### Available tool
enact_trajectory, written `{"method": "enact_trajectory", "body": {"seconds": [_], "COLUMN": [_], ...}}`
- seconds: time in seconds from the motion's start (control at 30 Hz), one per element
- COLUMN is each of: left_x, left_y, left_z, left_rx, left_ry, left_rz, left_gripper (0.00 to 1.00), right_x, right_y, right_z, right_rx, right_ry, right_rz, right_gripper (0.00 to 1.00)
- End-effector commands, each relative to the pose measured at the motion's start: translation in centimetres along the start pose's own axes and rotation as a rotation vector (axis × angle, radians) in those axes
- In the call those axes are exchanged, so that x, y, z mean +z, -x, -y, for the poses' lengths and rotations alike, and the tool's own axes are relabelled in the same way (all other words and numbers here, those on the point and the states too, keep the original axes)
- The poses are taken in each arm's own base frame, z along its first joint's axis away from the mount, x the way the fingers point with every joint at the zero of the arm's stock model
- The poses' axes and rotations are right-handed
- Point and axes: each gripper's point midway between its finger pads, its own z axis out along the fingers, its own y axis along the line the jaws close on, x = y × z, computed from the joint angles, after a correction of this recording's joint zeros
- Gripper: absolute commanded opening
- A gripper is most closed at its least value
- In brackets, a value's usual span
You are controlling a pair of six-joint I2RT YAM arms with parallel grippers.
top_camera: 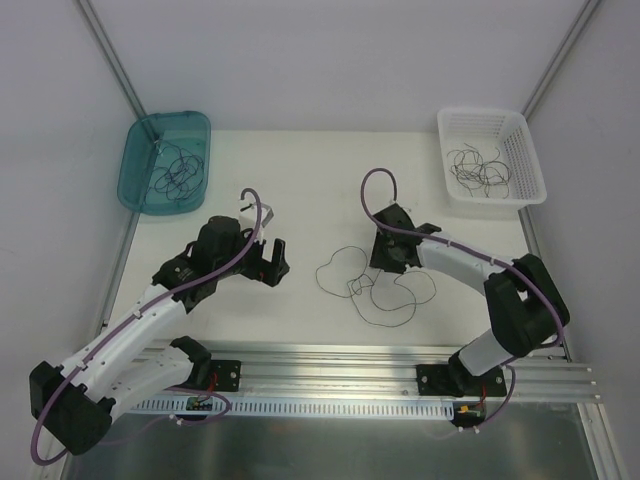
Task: Untangle the cables
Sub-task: Untie the cable.
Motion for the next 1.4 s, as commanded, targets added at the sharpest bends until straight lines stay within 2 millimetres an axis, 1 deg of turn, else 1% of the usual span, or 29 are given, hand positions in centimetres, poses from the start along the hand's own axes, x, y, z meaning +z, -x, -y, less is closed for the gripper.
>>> {"method": "enact_trajectory", "body": {"seconds": [0.0,0.1,0.17,0.27,0.3,0.33,0.37,0.4,0.5,0.53,0.57,0.6,0.63,0.67,0.7,0.77,0.8,0.83,0.87,0.93,1.0,1.03,1.07,1.13,1.17,1.23,1.27,1.33,1.37], "left_x": [0.3,0.5,0.5,0.5,0.5,0.5,0.5,0.5,0.5,0.5,0.5,0.6,0.7,0.7,0.8,0.9,1.1,1.2,1.3,1.7,2.1,2.9,3.5,5.0,5.5,7.2,7.7,9.3,9.7], "left_y": [0.4,0.2,0.2,0.2,0.2,0.2,0.2,0.3,0.2,0.1,0.2,0.1,0.0,0.1,-0.1,-0.2,-0.4,-0.5,-0.5,-0.6,-0.4,-0.7,-1.1,-1.8,-2.1,-2.2,-2.1,-2.6,-2.7], "left_z": [-0.4,-0.4,-0.3,-0.1,-0.1,0.0,0.0,0.2,0.4,0.4,0.4,0.3,0.3,0.3,0.3,0.2,0.1,0.0,-0.2,-0.5,-0.3,-0.3,-0.1,0.1,0.9,1.2,1.3,1.6,1.8], "left_rx": [0.019,0.016,0.018,0.016,0.015,0.016,0.016,0.015,0.014,0.015,0.015,0.014,0.014,0.012,0.011,0.006,0.001,-0.01,-0.023,-0.063,-0.151,-0.188,-0.245,-0.282,-0.299,-0.293,-0.302,-0.304,-0.318], "left_ry": [0.013,0.011,0.004,-0.004,-0.007,-0.009,-0.013,-0.023,-0.033,-0.032,-0.031,-0.029,-0.029,-0.027,-0.027,-0.023,-0.018,-0.01,0.001,0.03,0.045,0.055,0.071,0.097,0.098,0.136,0.149,0.172,0.175], "left_rz": [0.012,0.003,0.0,-0.001,0.0,0.0,-0.001,-0.001,-0.004,-0.007,-0.005,-0.01,-0.013,-0.014,-0.019,-0.027,-0.033,-0.038,-0.042,-0.055,-0.06,-0.079,-0.1,-0.156,-0.176,-0.206,-0.213,-0.251,-0.263], "left_gripper": [0.99,0.99,0.99,0.99,0.99,0.99,0.99,0.99,0.99,0.99,0.99,0.99,0.99,0.99,0.99,0.99,0.99,0.99,0.99,0.99,0.99,0.99,0.99,0.99,0.98,0.92,0.87,0.75,0.73], "right_x": [1.3,1.7,1.4,-0.7,-2.0,-2.9,-4.1,-5.9,-10.0,-12.1,-13.5,-15.6,-17.7,-19.2,-21.8,-25.6,-27.0,-29.5,-31.1,-33.0,-33.4,-33.3,-32.4,-32.1,-31.2,-30.9,-30.2,-30.3,-30.3], "right_y": [0.7,0.3,0.1,1.3,2.1,2.2,3.2,4.0,6.0,6.6,7.2,8.5,8.9,9.4,10.6,11.6,12.1,12.9,13.2,13.6,13.4,13.4,12.8,12.4,11.8,11.4,11.1,10.8,10.7], "right_z": [-0.8,-0.6,-0.2,-0.4,-0.7,-0.8,-1.3,-1.7,-2.4,-2.5,-2.6,-3.3,-3.3,-3.5,-4.2,-4.5,-4.6,-4.9,-4.7,-4.7,-4.6,-4.7,-4.8,-4.9,-5.1,-5.0,-4.9,-4.8,-4.7], "right_rx": [0.044,0.036,0.008,-0.073,-0.095,-0.132,-0.18,-0.193,-0.261,-0.267,-0.278,-0.296,-0.299,-0.309,-0.322,-0.329,-0.341,-0.334,-0.327,-0.316,-0.314,-0.313,-0.321,-0.309,-0.311,-0.299,-0.293,-0.285,-0.281], "right_ry": [-0.031,-0.056,-0.084,-0.09,-0.073,-0.072,-0.054,-0.027,0.015,0.041,0.055,0.085,0.116,0.142,0.187,0.255,0.273,0.31,0.334,0.365,0.382,0.389,0.396,0.417,0.423,0.433,0.433,0.445,0.448], "right_rz": [0.035,0.029,0.033,0.072,0.102,0.106,0.134,0.171,0.244,0.28,0.305,0.352,0.388,0.415,0.473,0.546,0.58,0.631,0.667,0.708,0.72,0.724,0.701,0.696,0.672,0.665,0.651,0.653,0.654], "right_gripper": [0.4,0.32,0.19,0.01,0.01,0.01,0.01,0.01,0.01,0.01,0.01,0.01,0.01,0.01,0.01,0.01,0.01,0.01,0.01,0.01,0.01,0.01,0.01,0.01,0.01,0.01,0.01,0.01,0.01]}}
